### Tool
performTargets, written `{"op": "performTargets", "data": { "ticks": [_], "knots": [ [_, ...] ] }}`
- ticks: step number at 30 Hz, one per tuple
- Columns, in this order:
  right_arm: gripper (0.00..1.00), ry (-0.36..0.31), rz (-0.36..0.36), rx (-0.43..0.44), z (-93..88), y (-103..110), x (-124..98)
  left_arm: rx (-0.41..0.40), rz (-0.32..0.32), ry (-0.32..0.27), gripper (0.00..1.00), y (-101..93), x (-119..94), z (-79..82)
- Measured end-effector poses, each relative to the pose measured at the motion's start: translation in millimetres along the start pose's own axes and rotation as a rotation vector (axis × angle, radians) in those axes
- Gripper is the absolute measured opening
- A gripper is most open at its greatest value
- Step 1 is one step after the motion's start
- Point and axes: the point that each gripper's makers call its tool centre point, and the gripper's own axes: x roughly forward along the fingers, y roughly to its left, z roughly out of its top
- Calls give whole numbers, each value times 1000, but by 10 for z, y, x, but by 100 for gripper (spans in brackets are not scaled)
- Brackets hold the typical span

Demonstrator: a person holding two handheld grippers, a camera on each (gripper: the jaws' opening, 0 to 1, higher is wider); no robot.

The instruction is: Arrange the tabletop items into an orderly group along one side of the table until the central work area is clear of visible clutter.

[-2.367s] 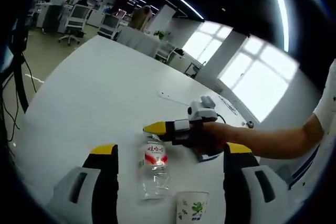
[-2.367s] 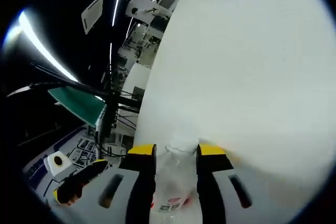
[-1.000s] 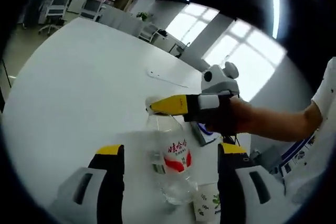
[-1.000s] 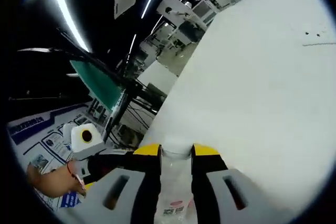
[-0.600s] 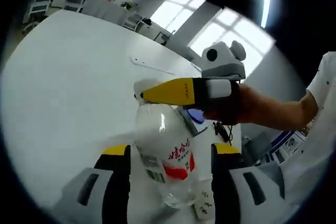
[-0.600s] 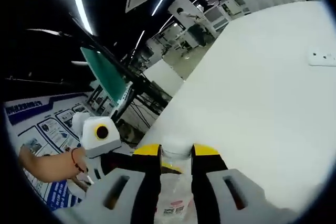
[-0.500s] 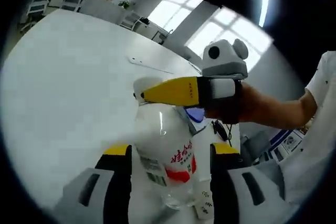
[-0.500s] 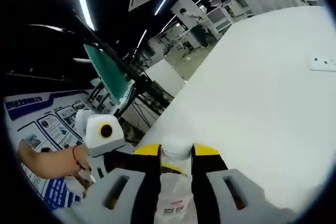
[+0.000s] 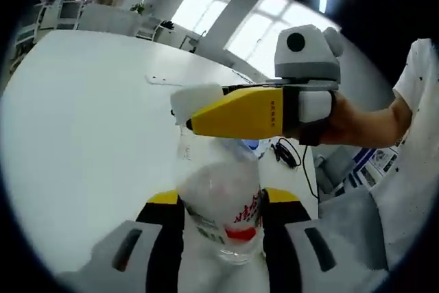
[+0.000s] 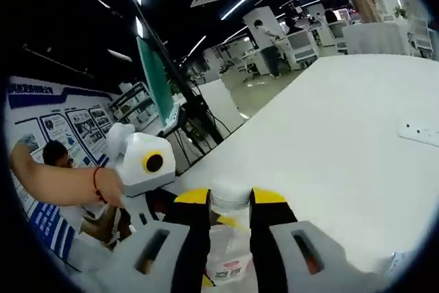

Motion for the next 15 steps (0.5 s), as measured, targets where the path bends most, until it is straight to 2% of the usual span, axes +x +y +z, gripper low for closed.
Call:
{"op": "performTargets", "data": {
  "ticks": [7, 15],
  "knots": [
    [19, -29, -31, -89, 79, 43, -111, 100, 16, 4, 43, -19, 32, 81],
    [19, -62, -80, -250, 154, 74, -269, 216, 36, -2, 42, -48, 91, 205]
  ]
}}
